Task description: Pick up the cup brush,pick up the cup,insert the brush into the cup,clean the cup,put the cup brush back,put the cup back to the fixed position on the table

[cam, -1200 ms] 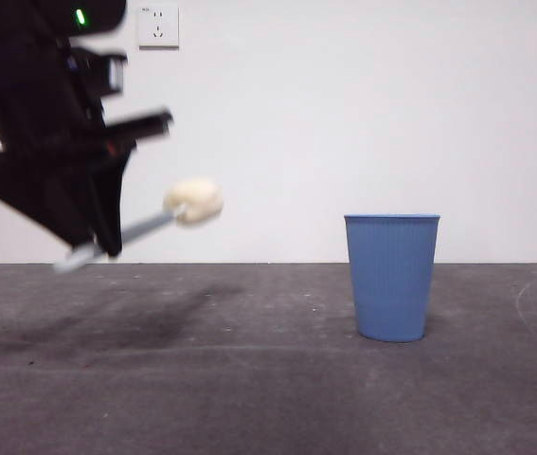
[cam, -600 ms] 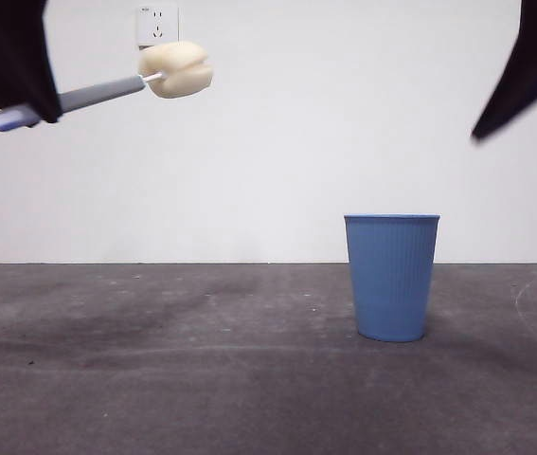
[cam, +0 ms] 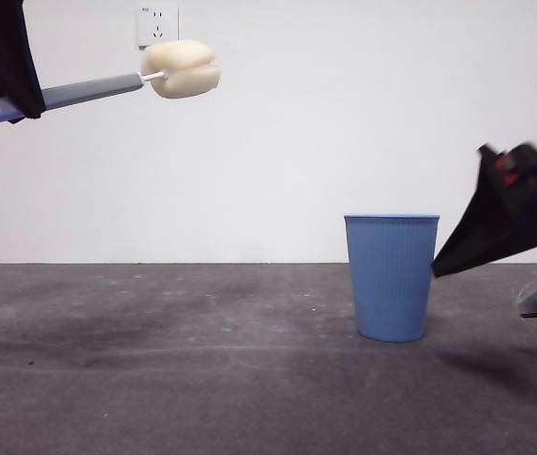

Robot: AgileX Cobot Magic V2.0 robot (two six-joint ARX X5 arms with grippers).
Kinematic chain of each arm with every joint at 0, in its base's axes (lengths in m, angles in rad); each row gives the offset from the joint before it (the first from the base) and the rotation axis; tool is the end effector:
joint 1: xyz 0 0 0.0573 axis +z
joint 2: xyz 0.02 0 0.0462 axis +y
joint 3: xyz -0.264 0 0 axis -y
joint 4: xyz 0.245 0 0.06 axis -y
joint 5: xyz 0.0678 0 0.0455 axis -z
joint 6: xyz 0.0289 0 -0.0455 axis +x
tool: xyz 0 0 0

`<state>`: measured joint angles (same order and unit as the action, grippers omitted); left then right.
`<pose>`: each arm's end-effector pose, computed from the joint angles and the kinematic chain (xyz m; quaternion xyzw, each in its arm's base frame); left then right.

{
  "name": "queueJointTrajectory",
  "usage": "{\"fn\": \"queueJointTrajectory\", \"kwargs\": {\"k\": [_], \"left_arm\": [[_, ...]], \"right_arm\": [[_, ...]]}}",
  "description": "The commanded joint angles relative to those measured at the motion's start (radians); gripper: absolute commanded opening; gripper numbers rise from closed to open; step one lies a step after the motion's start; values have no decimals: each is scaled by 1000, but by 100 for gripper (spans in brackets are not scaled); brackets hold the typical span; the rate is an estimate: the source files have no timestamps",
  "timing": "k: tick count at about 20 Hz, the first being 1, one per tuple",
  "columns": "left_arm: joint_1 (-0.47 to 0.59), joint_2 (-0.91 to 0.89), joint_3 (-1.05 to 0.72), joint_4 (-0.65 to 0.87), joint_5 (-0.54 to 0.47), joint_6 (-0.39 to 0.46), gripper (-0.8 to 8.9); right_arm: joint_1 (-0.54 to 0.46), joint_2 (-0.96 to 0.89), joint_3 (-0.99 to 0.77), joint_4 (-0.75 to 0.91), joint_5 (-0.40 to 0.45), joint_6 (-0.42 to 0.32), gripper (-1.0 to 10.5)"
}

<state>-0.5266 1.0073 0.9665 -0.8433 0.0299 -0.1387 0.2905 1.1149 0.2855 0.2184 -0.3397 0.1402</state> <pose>0.1617 -0.0950 0.3019 0.0447 0.4309 -0.2189 0.8743 0.1806 0.0640 0.1458 0.0709 0.3206 0.2738 0.9040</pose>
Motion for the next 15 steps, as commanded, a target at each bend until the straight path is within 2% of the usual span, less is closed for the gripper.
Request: {"fn": "queueJointTrajectory", "kwargs": {"k": [1, 8, 15], "left_arm": [[-2, -3, -10, 7, 3, 13, -8], [-2, -3, -10, 3, 3, 12, -8], [-4, -3, -10, 3, 3, 7, -8]], "right_arm": [[19, 105, -10, 130, 7, -39, 595], [71, 433, -10, 519, 60, -66, 595], [84, 573, -5, 719, 107, -116, 595]]}}
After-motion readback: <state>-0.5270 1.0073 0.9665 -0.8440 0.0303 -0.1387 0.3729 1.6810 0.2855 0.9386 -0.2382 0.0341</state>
